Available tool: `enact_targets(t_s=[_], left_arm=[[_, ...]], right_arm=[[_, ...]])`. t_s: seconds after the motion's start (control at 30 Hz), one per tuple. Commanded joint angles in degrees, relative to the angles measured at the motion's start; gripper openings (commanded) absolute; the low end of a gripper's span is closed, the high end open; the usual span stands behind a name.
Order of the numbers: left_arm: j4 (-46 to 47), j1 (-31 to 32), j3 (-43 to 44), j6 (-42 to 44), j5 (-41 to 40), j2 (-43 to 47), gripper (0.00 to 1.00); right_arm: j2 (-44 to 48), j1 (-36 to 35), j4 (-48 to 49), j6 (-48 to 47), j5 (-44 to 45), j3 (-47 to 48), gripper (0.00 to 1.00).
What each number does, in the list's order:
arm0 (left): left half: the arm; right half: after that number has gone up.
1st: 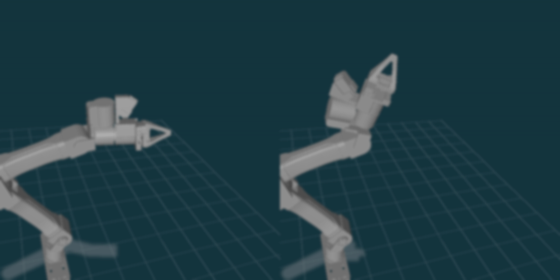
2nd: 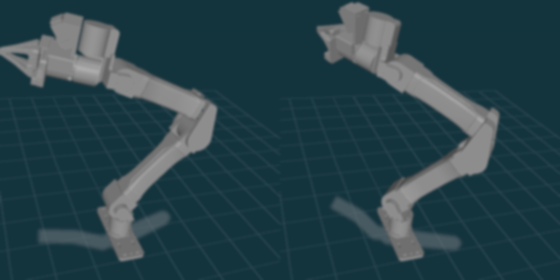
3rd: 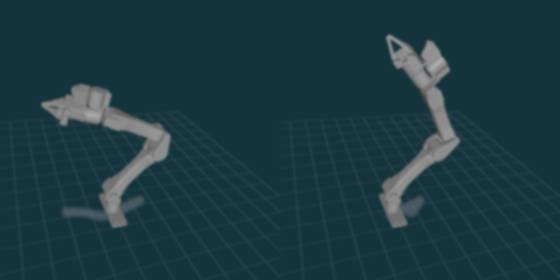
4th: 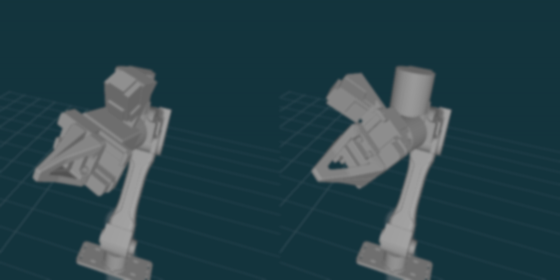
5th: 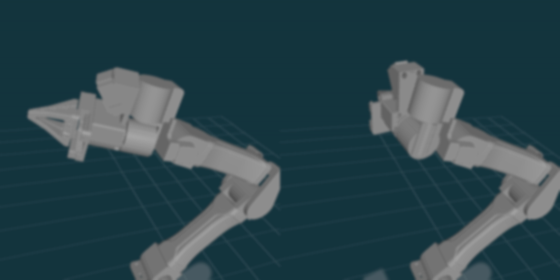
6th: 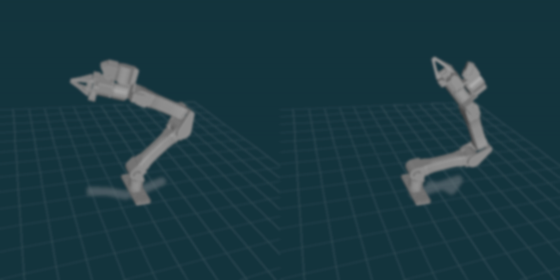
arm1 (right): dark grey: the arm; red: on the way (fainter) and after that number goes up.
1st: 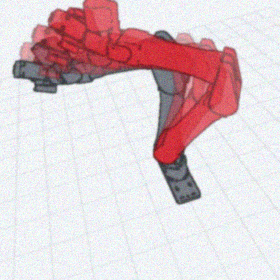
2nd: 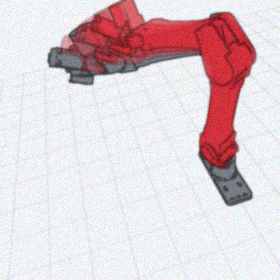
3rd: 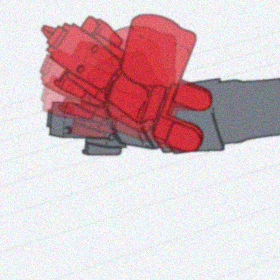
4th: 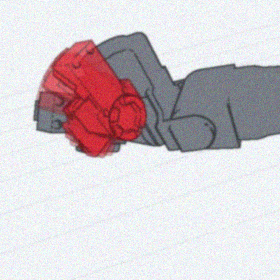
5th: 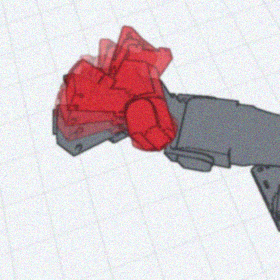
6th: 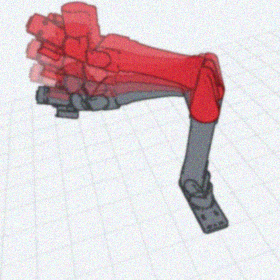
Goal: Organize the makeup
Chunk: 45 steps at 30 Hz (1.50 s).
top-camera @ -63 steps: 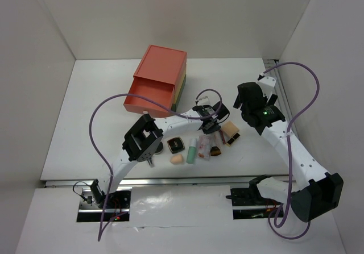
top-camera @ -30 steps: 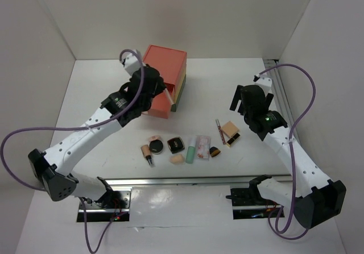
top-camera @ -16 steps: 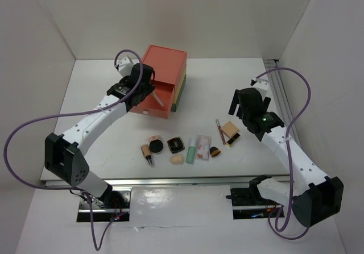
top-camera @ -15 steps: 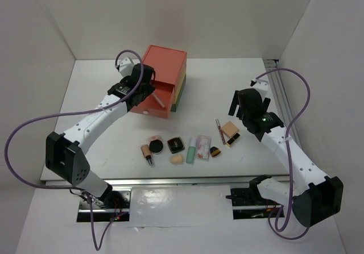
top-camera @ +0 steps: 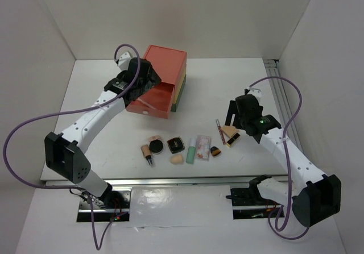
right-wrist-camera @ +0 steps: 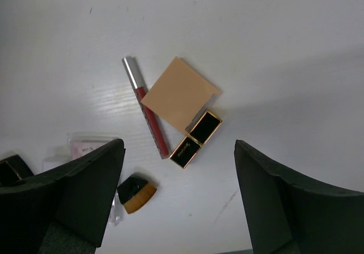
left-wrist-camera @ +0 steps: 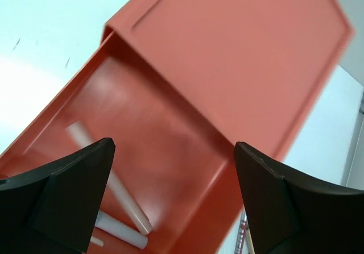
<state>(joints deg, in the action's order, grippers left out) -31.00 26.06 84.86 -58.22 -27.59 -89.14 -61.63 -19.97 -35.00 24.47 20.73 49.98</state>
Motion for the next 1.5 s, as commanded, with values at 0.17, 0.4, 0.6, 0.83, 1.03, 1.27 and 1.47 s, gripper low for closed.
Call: enact_targets(t_s=[0.17, 0.4, 0.6, 0.83, 1.03, 1.27, 1.47], left_arm=[[1.3, 5.2, 2.2, 16.5, 5.4, 11.3, 1.00], [-1.1, 12.7, -12.2, 14.0, 6.7, 24.1, 1.00], [-9.0, 15.2, -20.4, 10.0, 2.6, 30.7, 1.00], [-11.1, 15.7, -25.0, 6.9, 1.6, 37.2, 1.00], [-13.5, 15.7, -26.1, 4.1, -1.0, 39.0, 1.00], [-14.7, 15.2, -25.5, 3.5, -1.5, 38.4, 1.00], [-15.2, 15.2, -25.5, 2.8, -2.0, 38.4, 1.00]], right_arm=[[-4.6, -4.5, 4.5, -6.4, -10.2, -3.2, 0.79], [-13.8, -5.9, 10.2, -7.5, -12.2, -3.2, 0.70], [-17.7, -6.4, 12.1, -7.5, -12.1, -4.5, 0.66], [-23.4, -6.9, 13.5, -6.1, -10.9, -4.5, 0.61], [-26.5, -6.9, 15.3, -5.5, -9.6, -4.5, 0.56], [-27.8, -6.9, 17.0, -4.9, -9.0, -5.1, 0.27], [-25.0, -6.9, 17.5, -7.0, -8.9, -4.5, 0.03]])
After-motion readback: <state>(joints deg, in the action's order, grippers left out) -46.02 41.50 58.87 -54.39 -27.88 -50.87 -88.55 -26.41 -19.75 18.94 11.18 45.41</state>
